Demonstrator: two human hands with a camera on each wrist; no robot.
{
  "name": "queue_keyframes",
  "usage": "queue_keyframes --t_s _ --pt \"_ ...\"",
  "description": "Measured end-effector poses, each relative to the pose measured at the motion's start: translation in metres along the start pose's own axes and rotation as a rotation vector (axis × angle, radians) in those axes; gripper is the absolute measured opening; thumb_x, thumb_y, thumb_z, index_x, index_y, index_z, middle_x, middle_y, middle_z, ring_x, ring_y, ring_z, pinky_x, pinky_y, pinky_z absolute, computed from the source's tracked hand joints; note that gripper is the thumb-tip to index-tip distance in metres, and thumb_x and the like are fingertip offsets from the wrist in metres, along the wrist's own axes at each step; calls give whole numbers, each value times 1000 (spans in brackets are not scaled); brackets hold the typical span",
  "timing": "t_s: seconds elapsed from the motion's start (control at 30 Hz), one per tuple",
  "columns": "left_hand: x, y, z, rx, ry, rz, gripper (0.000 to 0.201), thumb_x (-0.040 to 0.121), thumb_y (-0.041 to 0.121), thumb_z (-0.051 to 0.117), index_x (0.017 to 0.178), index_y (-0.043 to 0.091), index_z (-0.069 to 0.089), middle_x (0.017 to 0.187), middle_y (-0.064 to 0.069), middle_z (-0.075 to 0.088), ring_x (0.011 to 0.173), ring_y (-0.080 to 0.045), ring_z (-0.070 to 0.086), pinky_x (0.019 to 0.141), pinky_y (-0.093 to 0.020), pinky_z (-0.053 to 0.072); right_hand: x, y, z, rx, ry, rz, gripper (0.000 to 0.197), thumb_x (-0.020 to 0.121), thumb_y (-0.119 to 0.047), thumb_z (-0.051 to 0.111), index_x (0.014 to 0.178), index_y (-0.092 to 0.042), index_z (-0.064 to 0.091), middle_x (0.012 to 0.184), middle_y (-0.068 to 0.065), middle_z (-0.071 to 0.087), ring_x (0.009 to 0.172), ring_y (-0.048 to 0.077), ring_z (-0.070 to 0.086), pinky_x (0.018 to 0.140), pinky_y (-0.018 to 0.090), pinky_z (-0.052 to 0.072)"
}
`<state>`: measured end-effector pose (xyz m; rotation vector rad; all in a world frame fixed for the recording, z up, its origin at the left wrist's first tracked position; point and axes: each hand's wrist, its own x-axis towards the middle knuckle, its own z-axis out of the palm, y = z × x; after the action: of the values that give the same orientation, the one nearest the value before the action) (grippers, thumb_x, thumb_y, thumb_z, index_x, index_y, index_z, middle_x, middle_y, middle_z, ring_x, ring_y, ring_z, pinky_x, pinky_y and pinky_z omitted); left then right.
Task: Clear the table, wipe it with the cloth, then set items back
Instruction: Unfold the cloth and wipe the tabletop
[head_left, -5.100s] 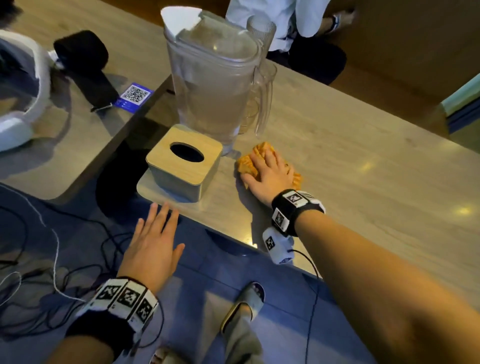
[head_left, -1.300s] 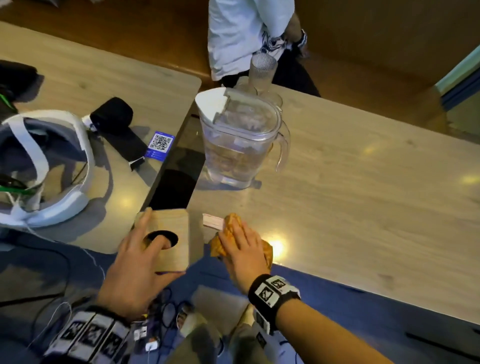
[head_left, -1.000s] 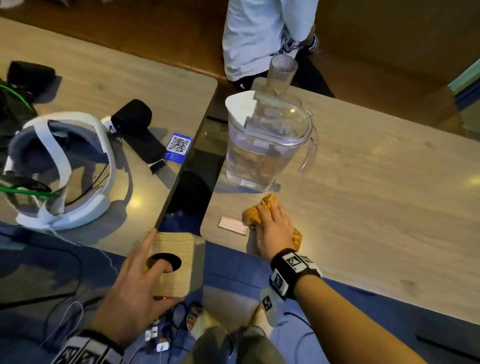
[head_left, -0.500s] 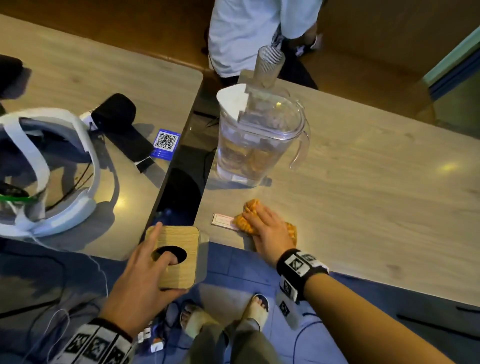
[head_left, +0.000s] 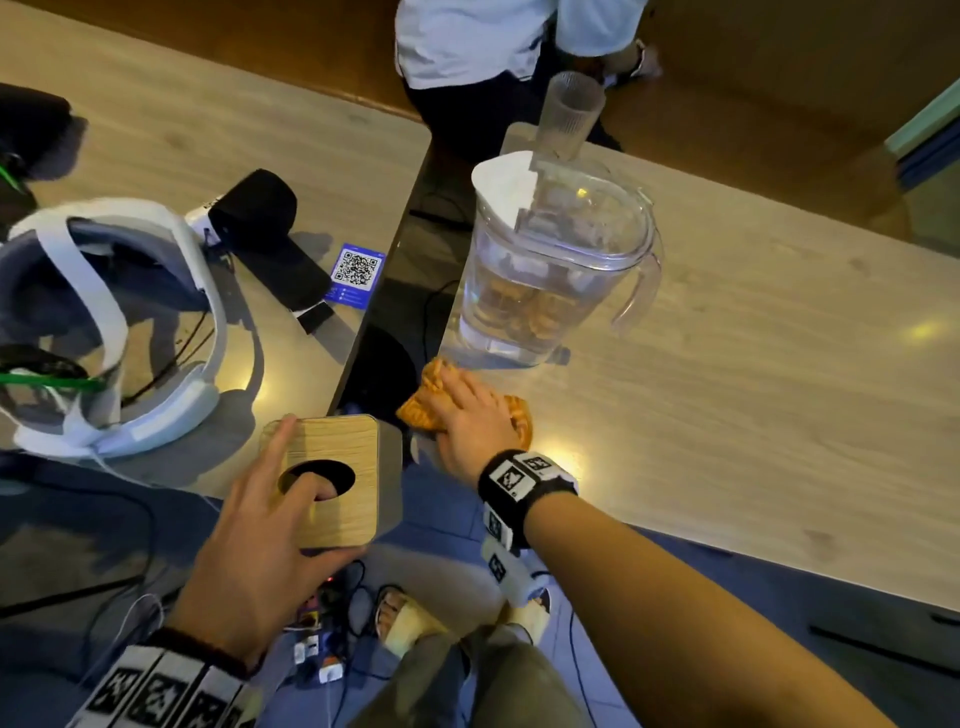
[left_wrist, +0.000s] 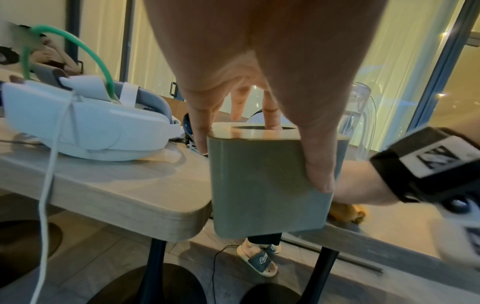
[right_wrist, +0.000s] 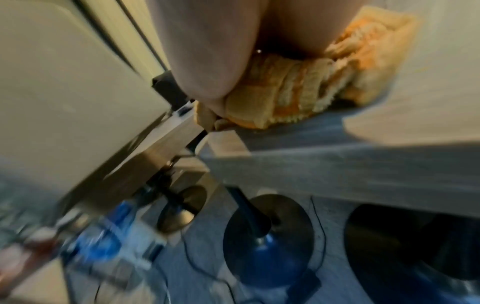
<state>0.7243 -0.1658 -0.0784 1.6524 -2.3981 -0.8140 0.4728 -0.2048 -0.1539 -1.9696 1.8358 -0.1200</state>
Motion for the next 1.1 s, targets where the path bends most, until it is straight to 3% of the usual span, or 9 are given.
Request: queue_keyframes --t_s 0.17,0.3,0.37,0.43,0.53,0.67,0.8,1.0,1.1 --pt "0 -2 -10 -17 -13 22 56 52 41 92 91 34 53 162 8 4 138 -37 33 91 -57 50 -54 21 4 -144 -67 -361 55 64 -14 82 116 -29 70 141 2 54 127 35 50 91 60 47" --pt "16 8 -14 -46 -6 125 55 52 40 93 93 27 57 162 3 12 136 -36 38 93 -56 50 -116 42 -10 -85 -155 -580 39 79 -24 64 117 -30 68 136 -2 57 123 25 50 92 48 47" --pt "29 15 -12 -36 -23 203 56 53 42 92 94 26 57 161 1 16 132 -35 41 94 -55 49 -128 68 -21 3 23 -427 40 84 -26 59 124 -30 62 136 1 56 120 25 53 91 47 49" --pt "41 28 -7 -33 -38 250 56 54 43 91 96 27 58 160 2 18 132 -33 41 94 -54 49 -126 98 -28 91 235 -55 52 80 -24 59 133 -26 56 140 7 52 123 33 51 96 52 46" --pt "57 56 5 21 -74 297 56 56 47 88 100 29 59 159 5 18 136 -30 36 92 -54 50 -122 111 -26 59 258 360 59 78 -16 62 136 -20 55 146 16 45 130 43 43 102 59 40" --pt "77 89 20 99 -144 320 53 63 53 82 106 30 60 160 6 12 142 -27 24 94 -53 50 -149 93 -3 51 263 126 45 78 -26 51 119 -23 67 135 9 58 116 36 57 91 53 49" --pt "94 106 35 170 -199 299 54 69 54 78 113 30 58 160 6 9 144 -28 18 97 -52 49 -189 93 -2 166 45 -137 35 85 -28 60 119 -26 67 132 -2 59 111 24 58 91 44 49" --pt "102 112 49 204 -152 280 57 75 50 76 123 30 54 160 5 7 148 -32 7 103 -52 43 -184 110 -20 427 440 306 51 79 -23 57 130 -18 61 134 9 55 122 29 51 106 44 41" --pt "100 111 47 233 -123 326 70 75 52 74 135 29 47 161 0 8 149 -36 0 115 -54 30 -170 105 -35 461 417 408 57 76 -19 58 133 -21 59 136 8 56 127 28 49 111 39 36"
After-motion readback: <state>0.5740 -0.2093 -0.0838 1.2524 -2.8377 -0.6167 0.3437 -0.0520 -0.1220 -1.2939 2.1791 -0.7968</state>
